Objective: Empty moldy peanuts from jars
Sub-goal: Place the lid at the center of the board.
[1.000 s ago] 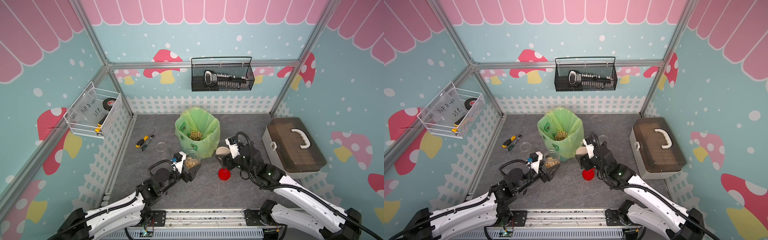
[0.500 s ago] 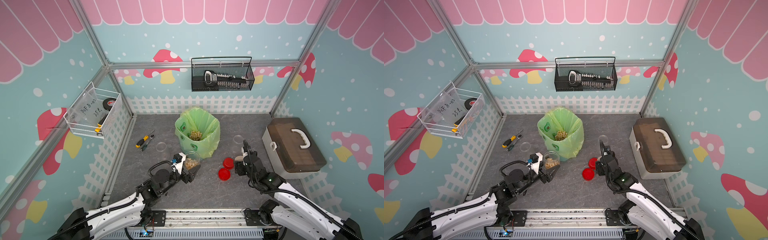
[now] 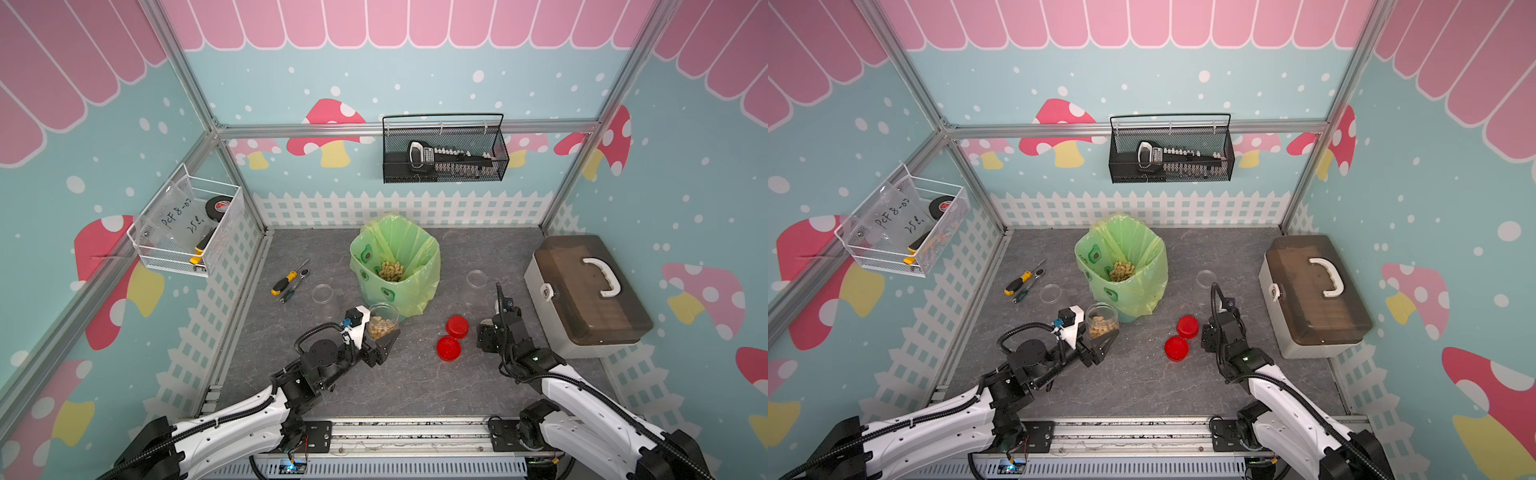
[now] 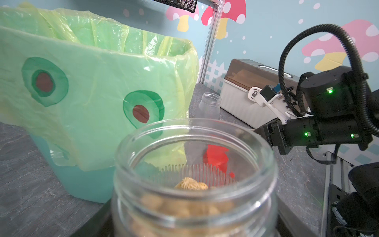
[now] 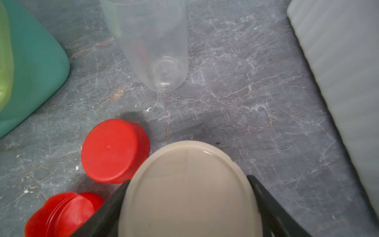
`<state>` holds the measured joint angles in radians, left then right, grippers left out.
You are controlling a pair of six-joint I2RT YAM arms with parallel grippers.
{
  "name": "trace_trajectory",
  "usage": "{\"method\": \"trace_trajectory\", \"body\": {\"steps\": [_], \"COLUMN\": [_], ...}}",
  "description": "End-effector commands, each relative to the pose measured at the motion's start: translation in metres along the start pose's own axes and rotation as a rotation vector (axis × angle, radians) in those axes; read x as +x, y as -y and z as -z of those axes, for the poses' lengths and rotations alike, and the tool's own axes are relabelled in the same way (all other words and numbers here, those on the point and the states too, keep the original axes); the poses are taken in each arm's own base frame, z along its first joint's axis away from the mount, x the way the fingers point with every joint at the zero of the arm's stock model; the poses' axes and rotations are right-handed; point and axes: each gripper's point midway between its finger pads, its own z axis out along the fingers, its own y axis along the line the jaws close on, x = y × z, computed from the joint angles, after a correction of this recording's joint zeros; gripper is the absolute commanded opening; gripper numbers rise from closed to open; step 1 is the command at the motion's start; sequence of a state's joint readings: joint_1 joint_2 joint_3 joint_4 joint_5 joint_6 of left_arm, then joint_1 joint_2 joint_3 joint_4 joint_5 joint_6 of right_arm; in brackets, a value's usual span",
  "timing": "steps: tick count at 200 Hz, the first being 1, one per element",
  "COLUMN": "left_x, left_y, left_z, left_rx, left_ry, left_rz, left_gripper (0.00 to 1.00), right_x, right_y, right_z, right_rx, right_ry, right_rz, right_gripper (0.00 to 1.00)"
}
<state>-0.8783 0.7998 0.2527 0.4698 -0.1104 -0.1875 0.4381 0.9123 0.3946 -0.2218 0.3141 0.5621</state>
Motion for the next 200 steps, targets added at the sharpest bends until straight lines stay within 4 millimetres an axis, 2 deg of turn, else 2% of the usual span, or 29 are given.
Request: {"method": "trace_trajectory", "body": {"steps": [1, 69, 112, 143, 200], "left_x": [-0.025, -0.025, -0.024, -0.024, -0.023], "left_y": [0.000, -0.004, -0.003, -0.003, -0.002], "left_z": [0.004, 0.006, 0.008, 0.008, 0.007], "left_rx": [0.000, 0.001, 0.013, 0.017, 0.023], "left_ry": [0.098, 0.106, 0.112, 0.113, 0.112], "left_rz": [0.023, 0.041, 0.051, 0.054, 0.057], "left_gripper": [0.43, 0.43, 0.43, 0.43, 0.43], "right_x": [-0.007, -0.005, 0.017, 0.016, 0.022], "right_y": [-0.004, -0.002, 0.005, 0.009, 0.005], "right_z": [-0.003, -0.015, -0.026, -0.025, -0.032], "right_rx": [-0.020, -0.007, 0.002, 0.019, 0.006], "right_ry": [0.030, 0.040, 0.041, 0.063, 0.037], "right_rz": [-0.056, -0.125, -0.177, -0.187, -0.193], "right_gripper": [0.59, 0.59, 0.59, 0.59, 0.64]}}
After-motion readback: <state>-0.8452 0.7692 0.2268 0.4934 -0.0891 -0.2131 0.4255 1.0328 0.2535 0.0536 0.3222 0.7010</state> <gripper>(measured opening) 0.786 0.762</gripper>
